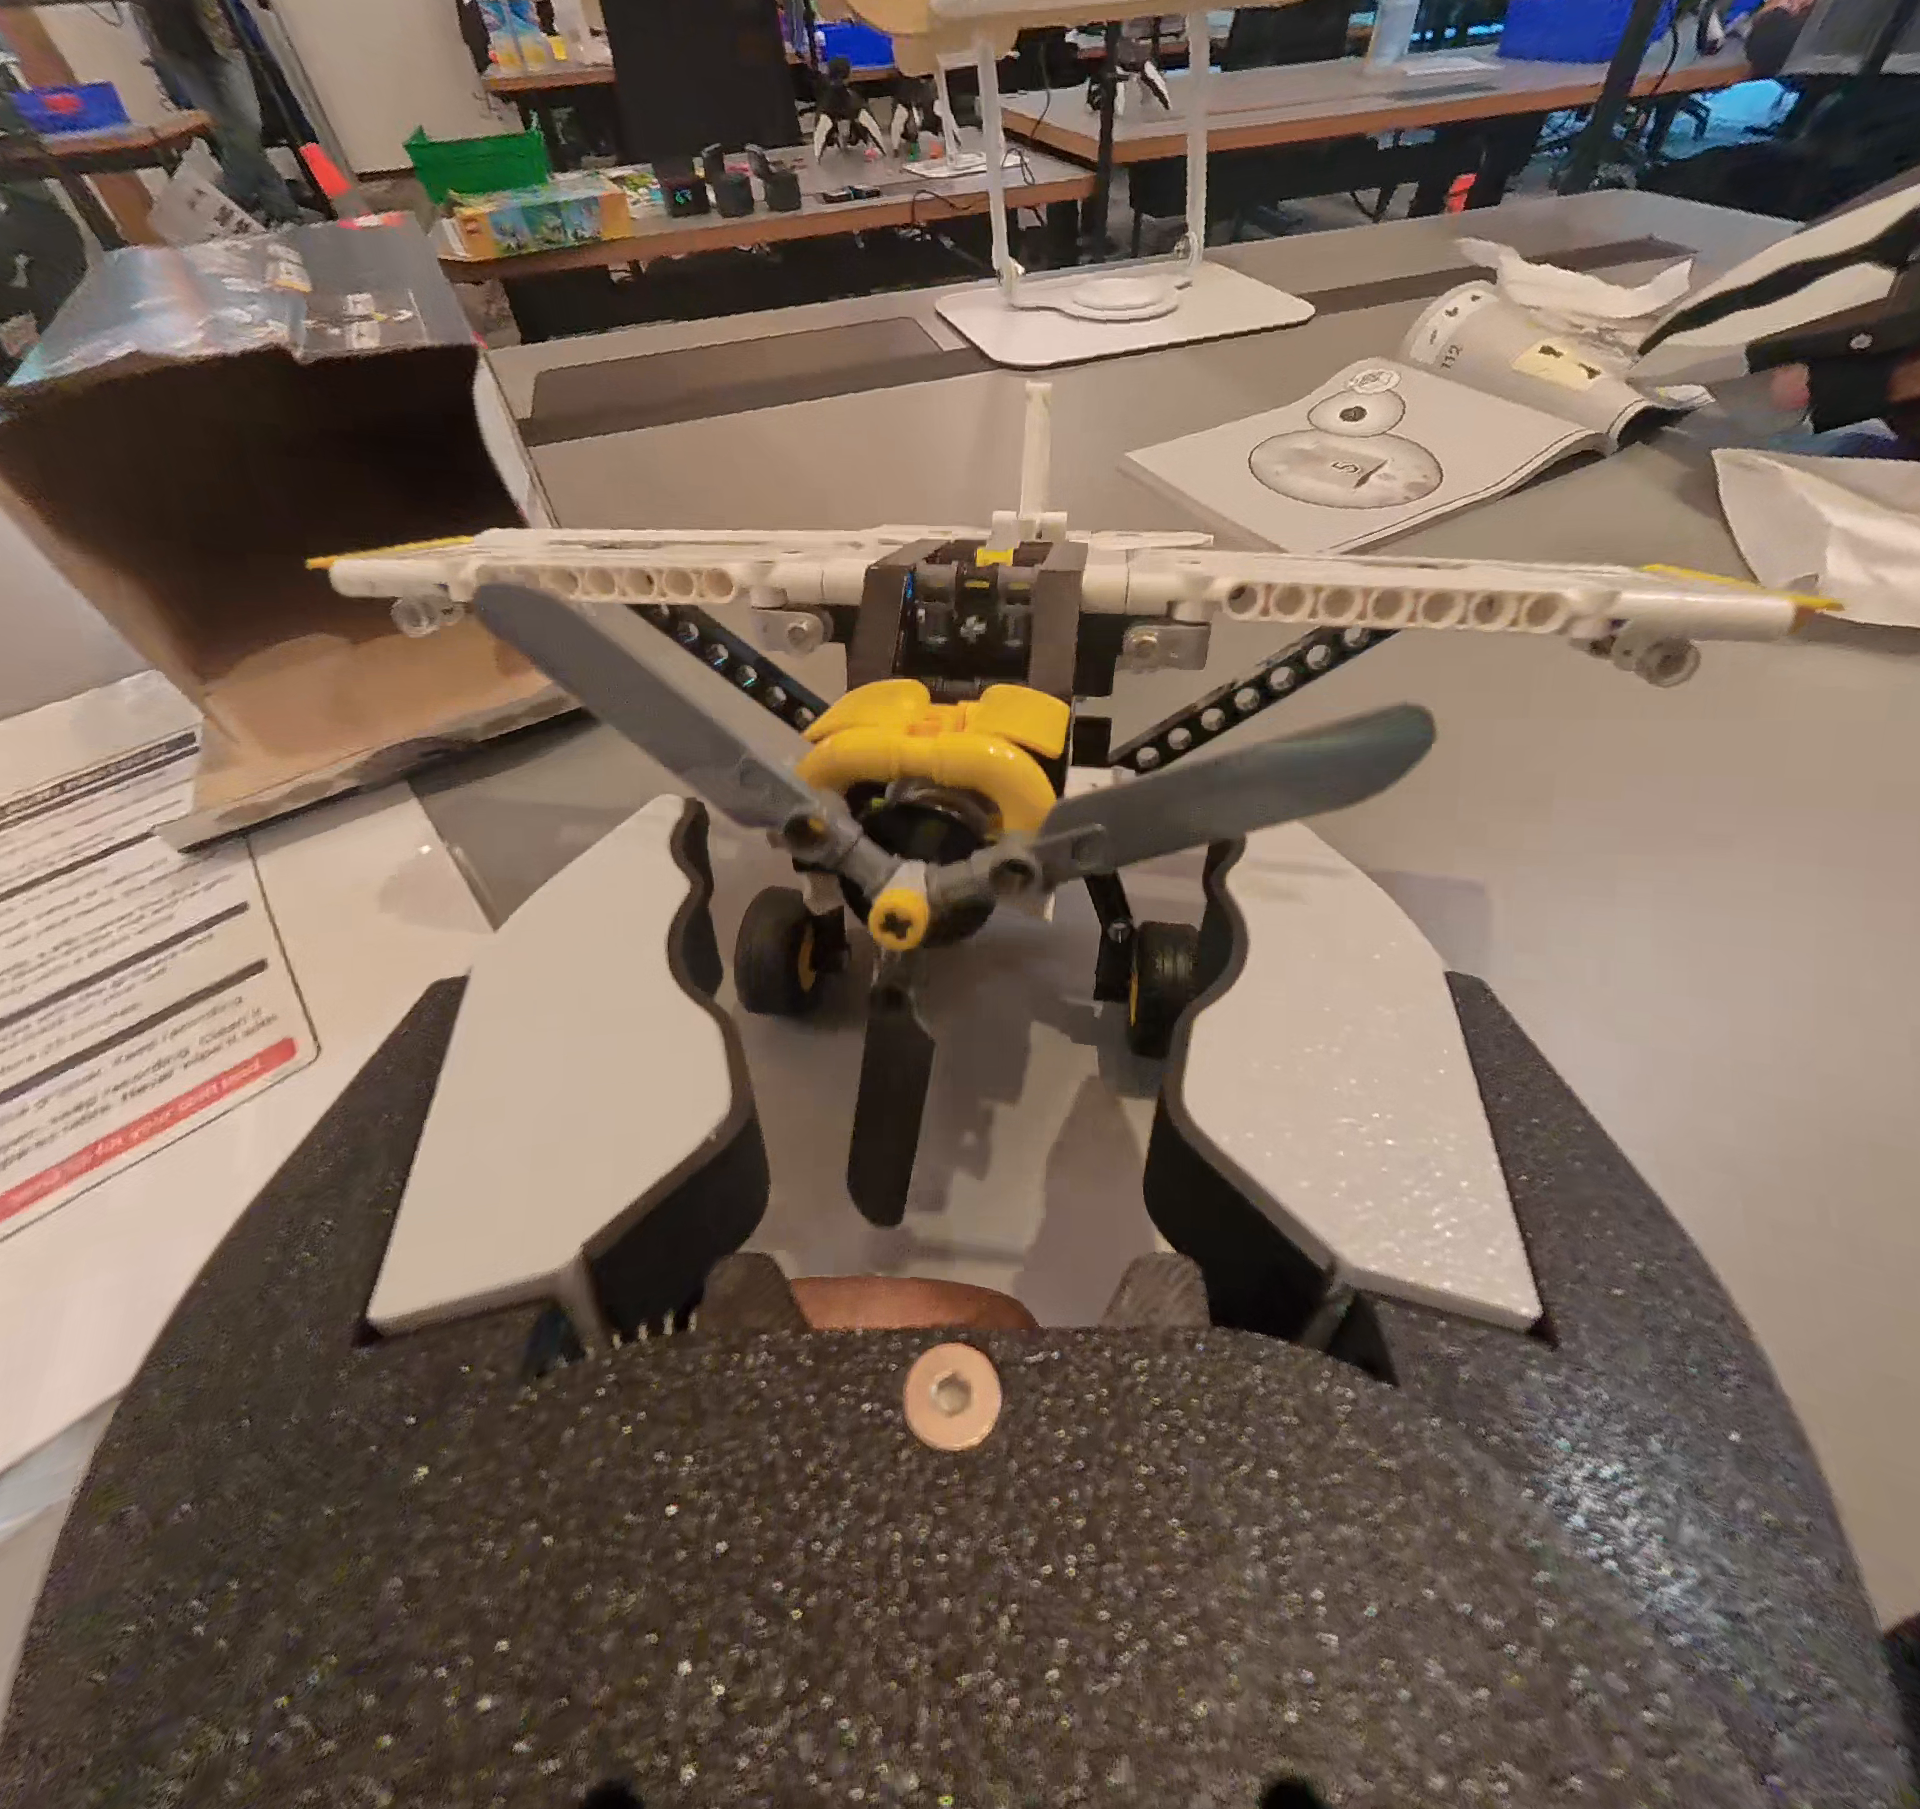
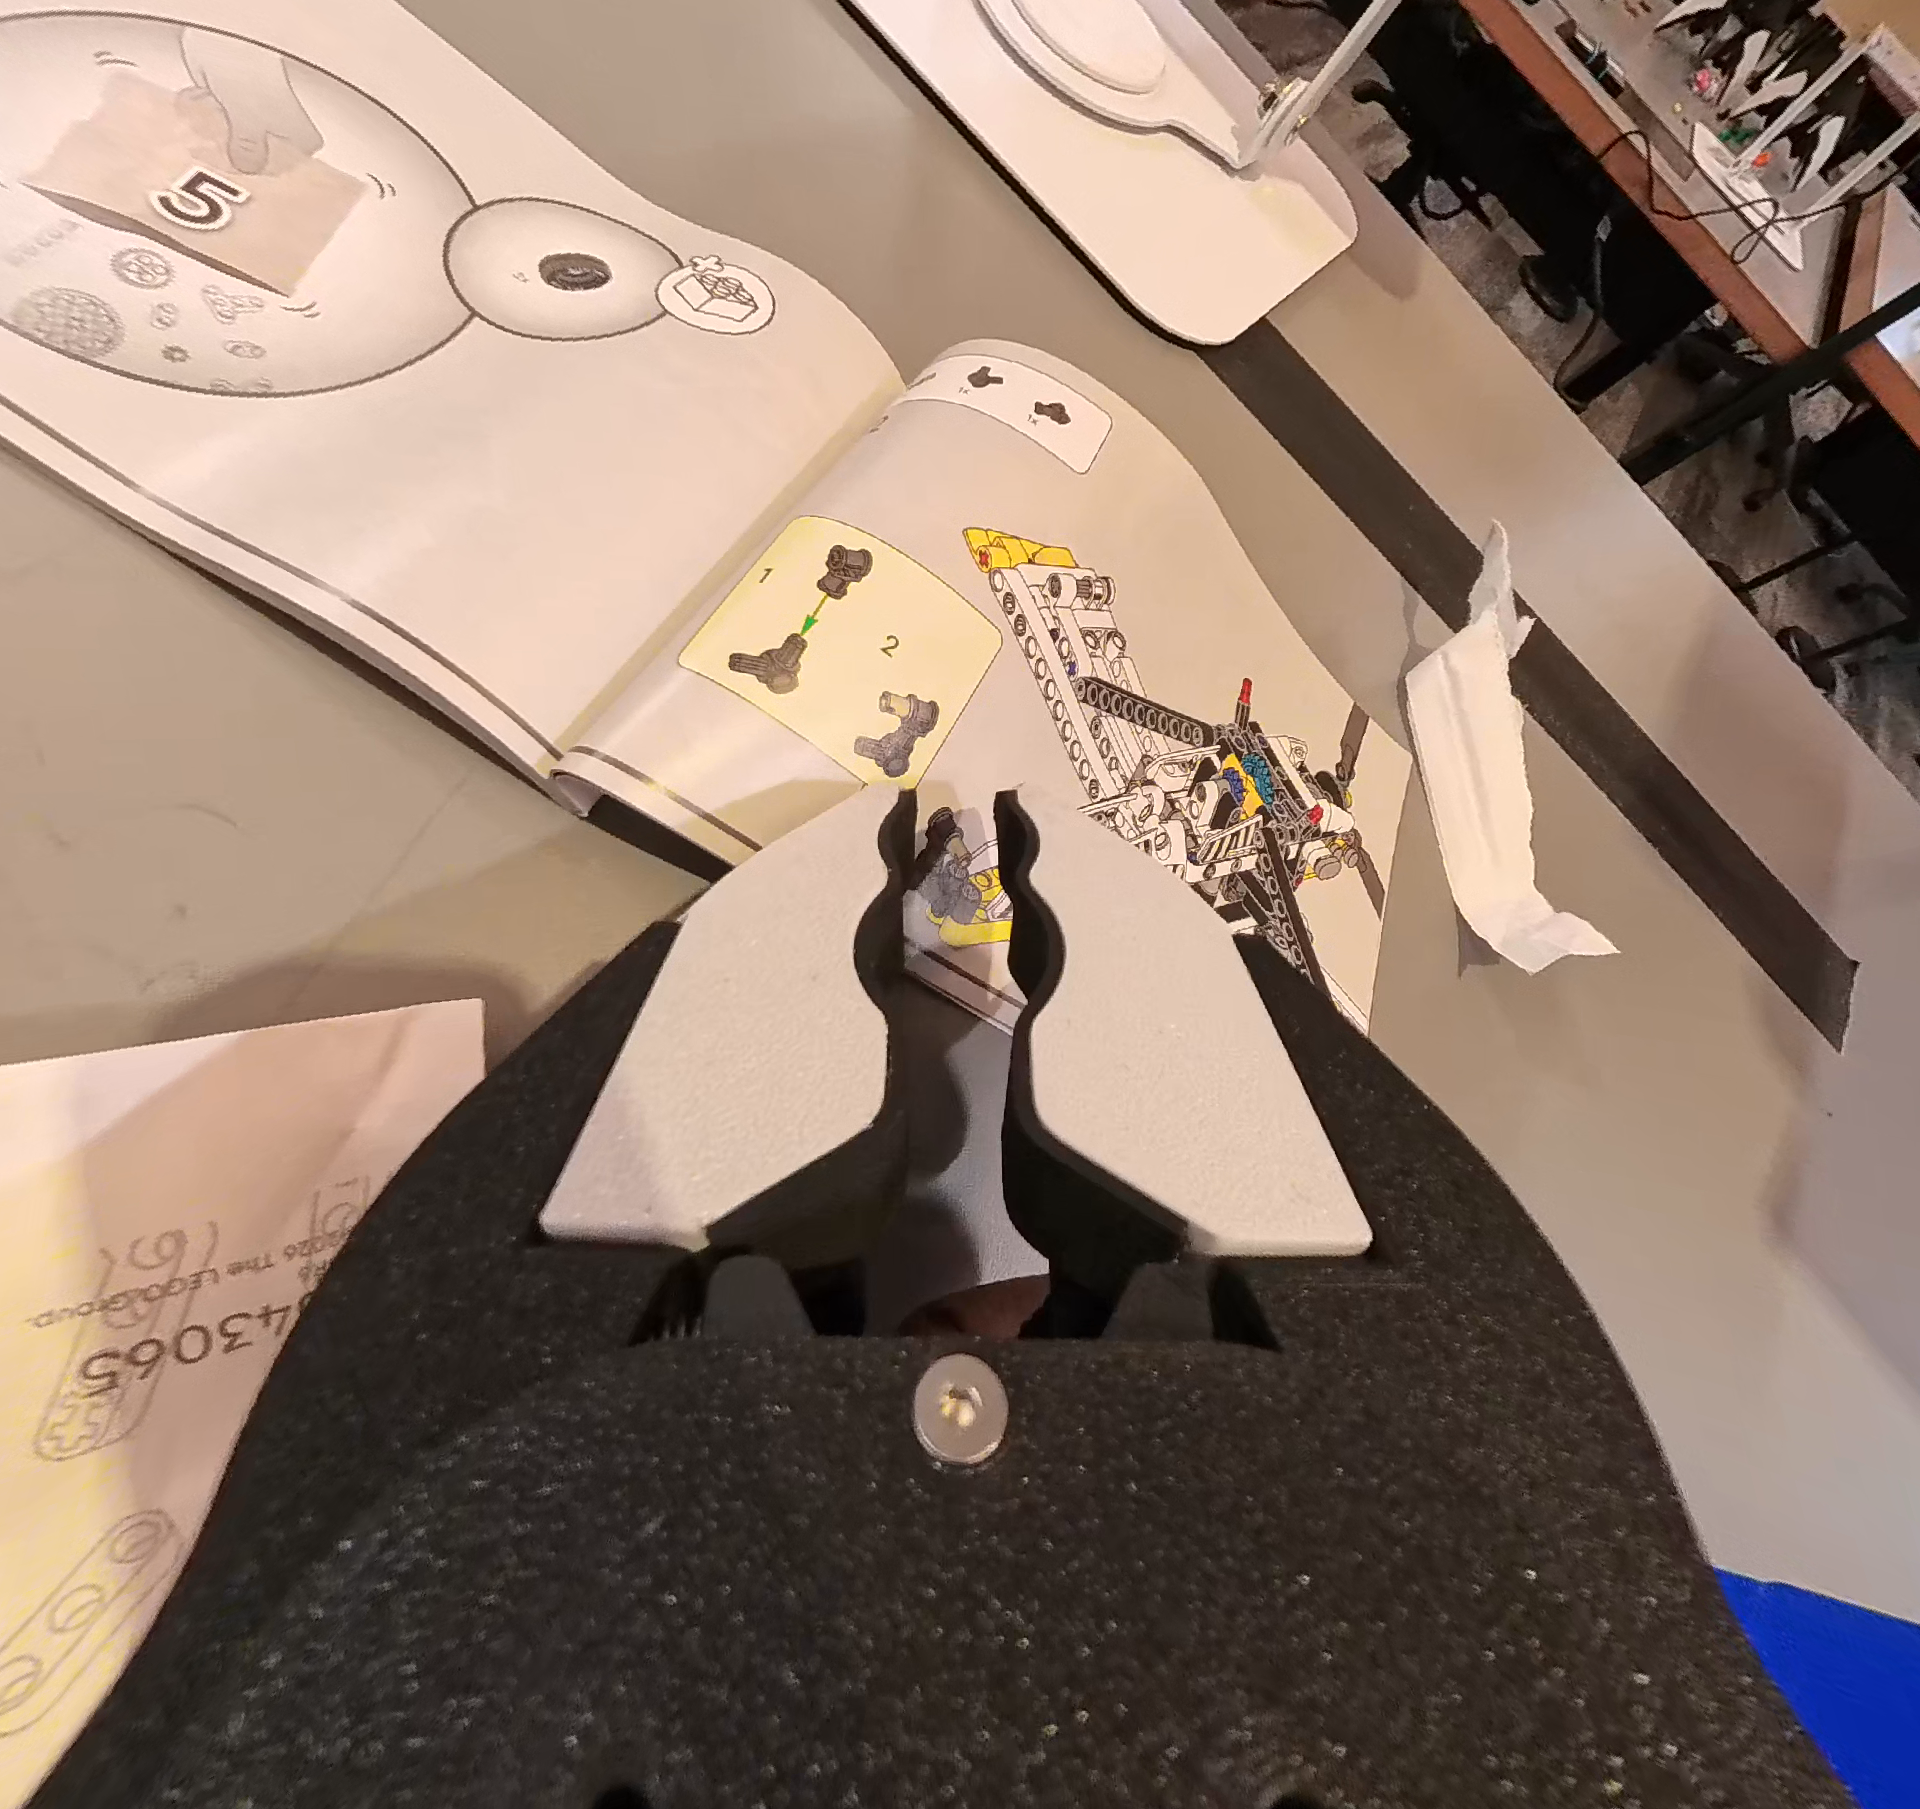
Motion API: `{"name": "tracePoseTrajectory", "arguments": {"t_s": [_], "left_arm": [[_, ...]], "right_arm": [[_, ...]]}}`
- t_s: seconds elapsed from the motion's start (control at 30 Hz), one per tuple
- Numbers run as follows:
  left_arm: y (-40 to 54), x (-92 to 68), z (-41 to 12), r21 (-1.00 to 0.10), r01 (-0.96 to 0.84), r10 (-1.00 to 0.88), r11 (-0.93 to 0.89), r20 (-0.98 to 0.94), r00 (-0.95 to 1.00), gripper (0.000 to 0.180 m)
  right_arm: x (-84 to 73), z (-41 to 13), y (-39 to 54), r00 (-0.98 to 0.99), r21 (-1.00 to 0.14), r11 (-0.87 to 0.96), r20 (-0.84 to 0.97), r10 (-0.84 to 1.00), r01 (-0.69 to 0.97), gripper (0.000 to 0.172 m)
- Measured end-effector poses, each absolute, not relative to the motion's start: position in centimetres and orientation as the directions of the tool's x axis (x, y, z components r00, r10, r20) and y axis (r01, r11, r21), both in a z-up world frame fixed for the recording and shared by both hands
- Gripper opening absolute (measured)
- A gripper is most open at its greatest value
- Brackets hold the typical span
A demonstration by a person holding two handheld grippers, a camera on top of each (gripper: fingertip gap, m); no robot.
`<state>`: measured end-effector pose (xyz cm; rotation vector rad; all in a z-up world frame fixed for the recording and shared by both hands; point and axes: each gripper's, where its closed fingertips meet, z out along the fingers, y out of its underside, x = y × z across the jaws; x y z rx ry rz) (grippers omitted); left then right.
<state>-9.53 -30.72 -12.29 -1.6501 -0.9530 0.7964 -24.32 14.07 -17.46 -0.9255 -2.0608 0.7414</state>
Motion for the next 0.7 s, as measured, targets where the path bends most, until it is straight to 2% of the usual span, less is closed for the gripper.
{"name": "tracePoseTrajectory", "arguments": {"t_s": [0.13,0.27,0.57,0.7], "left_arm": [[-30.0,-10.4,-12.8,-0.953,0.223,0.864,-0.204,-0.068,0.499,0.088],[-29.9,-11.2,-13.4,-0.933,0.228,0.858,-0.279,-0.136,0.496,0.076],[-29.3,-11.3,-12.5,-0.897,0.099,0.795,-0.431,-0.325,0.512,0.075],[-29.1,-11.4,-12.5,-0.888,0.102,0.79,-0.448,-0.34,0.51,0.075]], "right_arm": [[-24.4,-17.6,14.0,-0.467,-0.727,0.579,0.394,0.792,0.369,0.015],[-24.4,-17.7,13.9,-0.471,-0.722,0.587,0.4,0.786,0.366,0.014],[-24.3,-17.5,13.9,-0.473,-0.731,0.58,0.393,0.789,0.359,0.014],[-24.2,-17.5,13.9,-0.474,-0.733,0.581,0.394,0.787,0.354,0.014]]}}
